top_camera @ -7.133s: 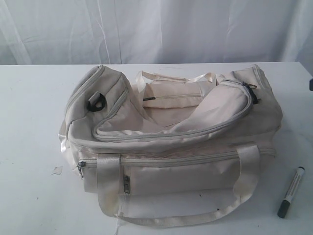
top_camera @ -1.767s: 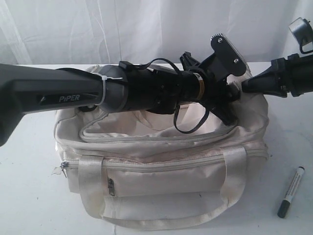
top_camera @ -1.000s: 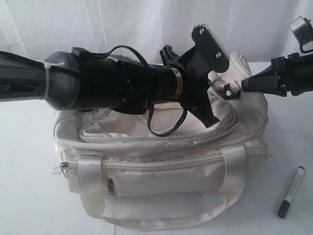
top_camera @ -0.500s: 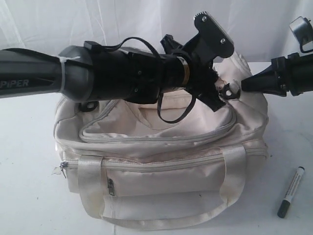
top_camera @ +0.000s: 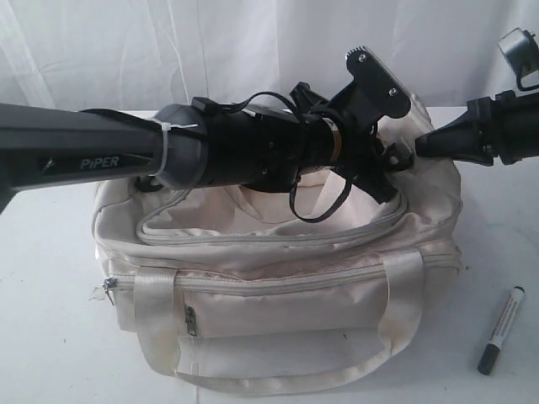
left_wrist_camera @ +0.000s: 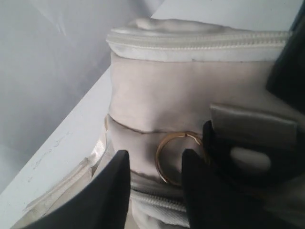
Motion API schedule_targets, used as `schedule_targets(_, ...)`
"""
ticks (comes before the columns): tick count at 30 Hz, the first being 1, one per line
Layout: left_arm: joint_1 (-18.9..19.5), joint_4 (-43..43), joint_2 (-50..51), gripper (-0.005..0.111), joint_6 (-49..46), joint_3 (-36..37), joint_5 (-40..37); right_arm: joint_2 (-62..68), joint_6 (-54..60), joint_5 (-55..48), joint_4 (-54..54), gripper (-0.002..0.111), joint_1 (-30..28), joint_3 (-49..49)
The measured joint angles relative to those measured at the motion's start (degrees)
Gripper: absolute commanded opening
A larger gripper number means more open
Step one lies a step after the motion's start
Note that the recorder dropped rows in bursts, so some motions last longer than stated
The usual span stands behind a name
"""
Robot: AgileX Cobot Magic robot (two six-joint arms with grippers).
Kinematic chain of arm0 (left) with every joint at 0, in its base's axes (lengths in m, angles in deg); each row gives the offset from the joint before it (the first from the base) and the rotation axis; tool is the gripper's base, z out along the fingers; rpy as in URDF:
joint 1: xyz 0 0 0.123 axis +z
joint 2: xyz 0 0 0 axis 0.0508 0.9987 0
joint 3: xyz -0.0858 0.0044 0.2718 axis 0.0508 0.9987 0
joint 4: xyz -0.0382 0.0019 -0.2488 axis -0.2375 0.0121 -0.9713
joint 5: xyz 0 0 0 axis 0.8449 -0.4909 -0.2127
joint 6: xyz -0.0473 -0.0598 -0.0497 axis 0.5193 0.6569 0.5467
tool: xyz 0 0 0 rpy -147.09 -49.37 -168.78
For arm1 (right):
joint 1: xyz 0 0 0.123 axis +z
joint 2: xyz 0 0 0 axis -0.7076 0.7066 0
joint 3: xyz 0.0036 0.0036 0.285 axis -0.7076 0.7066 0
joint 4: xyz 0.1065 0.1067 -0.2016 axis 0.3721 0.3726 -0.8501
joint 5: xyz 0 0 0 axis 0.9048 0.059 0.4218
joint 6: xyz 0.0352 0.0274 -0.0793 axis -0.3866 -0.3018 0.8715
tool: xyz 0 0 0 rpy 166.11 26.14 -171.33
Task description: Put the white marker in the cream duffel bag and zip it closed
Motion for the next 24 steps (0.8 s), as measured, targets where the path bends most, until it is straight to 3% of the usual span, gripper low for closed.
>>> schedule_targets(18,0.0,0.0,4.5,0.04,1.09,-3.98,0.04,0.0,0.0,0.0,0.0,0.0,0.0,0.0)
schedule_targets(21,0.0,0.0,5.3,0.036,1.18,-4.19,0.04,0.0,0.0,0.0,0.0,0.0,0.0,0.0)
schedule_targets(24,0.0,0.0,5.43,0.024,1.18,-4.19,-0.13,0.0,0.0,0.0,-0.11,0.0,0.0,0.0)
